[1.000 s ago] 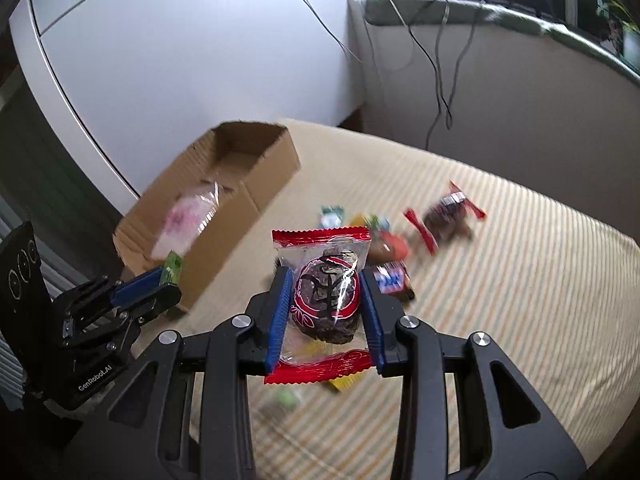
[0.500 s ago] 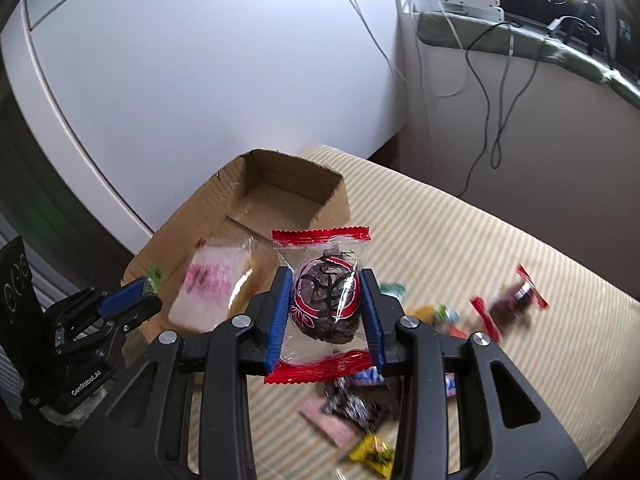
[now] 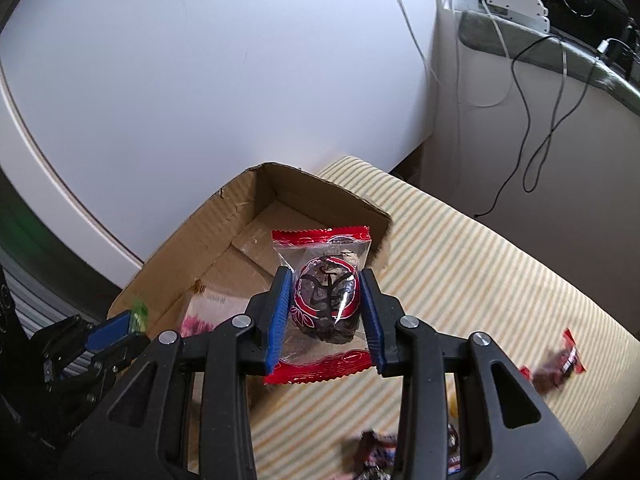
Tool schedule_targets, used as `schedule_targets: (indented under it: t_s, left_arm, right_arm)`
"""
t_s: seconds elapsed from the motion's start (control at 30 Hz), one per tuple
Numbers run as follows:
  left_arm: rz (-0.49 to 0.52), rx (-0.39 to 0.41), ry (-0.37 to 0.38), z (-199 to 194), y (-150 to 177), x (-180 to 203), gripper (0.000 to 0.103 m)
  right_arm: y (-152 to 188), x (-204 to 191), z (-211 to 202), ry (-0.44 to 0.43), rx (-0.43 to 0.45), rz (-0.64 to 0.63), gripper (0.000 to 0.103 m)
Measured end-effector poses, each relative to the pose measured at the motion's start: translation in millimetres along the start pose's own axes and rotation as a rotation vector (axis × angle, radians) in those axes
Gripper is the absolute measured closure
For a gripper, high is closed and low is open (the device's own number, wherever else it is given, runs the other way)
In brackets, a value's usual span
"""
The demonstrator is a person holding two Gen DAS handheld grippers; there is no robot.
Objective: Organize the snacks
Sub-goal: 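Carry both candies over the box and open both tools to drop them, then move both tools back to the snack pile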
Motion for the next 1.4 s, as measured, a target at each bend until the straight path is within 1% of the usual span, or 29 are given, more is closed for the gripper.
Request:
schedule_targets:
  t_s: [0.37,0.7,0.77,0.83,0.9,0.97,1.03,1.13,1.27,1.37,1.4]
  left_arm:
    - [-0.013,-0.01,0.0,6.4,0.3,-6.0,0.084]
    - [-0.018,-0.014,-0.003,9.0,0.7,-7.6,0.083]
    - [-0.018,-0.014,-0.008,8.5,0.9,-7.6,0.082]
    - [-0.018,-0.018,-0.01,9.1,0.9,-7.0,0.077]
    - [-0.022,-0.016,-0.013,8.3,0.9,-6.9,0.065]
    - [-0.028,-0.014,-0.015,7.0,0.5,-7.0,0.059]
    - [-0.031,-0.012,-0.015,5.5,0.1,-6.3,0.059]
    - [-0.031,-0.009,-0.015,2.6,-0.3,-4.2,0.059]
    - [-0.032,-0.005,-0.01,-2.2,-0.5,0.2,0.059]
    - [-0.028,0.001,-0.002,-5.6,-1.3,5.4,0.059]
    - [-0.021,0.004,-0.011,-7.0,-1.6,7.3,0.059]
  right_arm:
    - [-5.1,-9.8,40.4,-0.011,-0.046,-0.017,0.068]
    - [-4.9,-15.7,50.2,-0.007,-0.051,-0.038,0.066]
    - [-4.7,-16.4,50.9,-0.005,-0.053,-0.043,0.058]
    - [-5.6,-17.4,49.6,-0.003,-0.043,-0.046,0.043]
    - [-7.2,-18.4,47.0,0.003,-0.027,-0.05,0.037]
    - [-8.6,-19.2,43.5,-0.003,-0.013,-0.055,0.031]
    - [-9.3,-18.6,38.6,-0.003,-0.012,-0.056,0.024]
    - [-10.6,-16.6,33.7,0.006,-0.006,-0.059,0.017]
    - [-10.9,-14.4,25.4,0.032,-0.003,-0.081,0.016]
    - [-9.6,-11.4,15.3,0.049,0.003,-0.102,0.011]
    - [-8.6,-9.4,10.4,0.061,0.007,-0.106,0.009]
Point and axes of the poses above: each gripper's, at about its wrist camera, not at the fingertips, and z roughly the way its jaws point, x to its right, y to its underside, the point moved 2 cm from there along z, roughly the way its jaws point, and after that the axes turned 8 degrees about x, right-handed, at the moved point
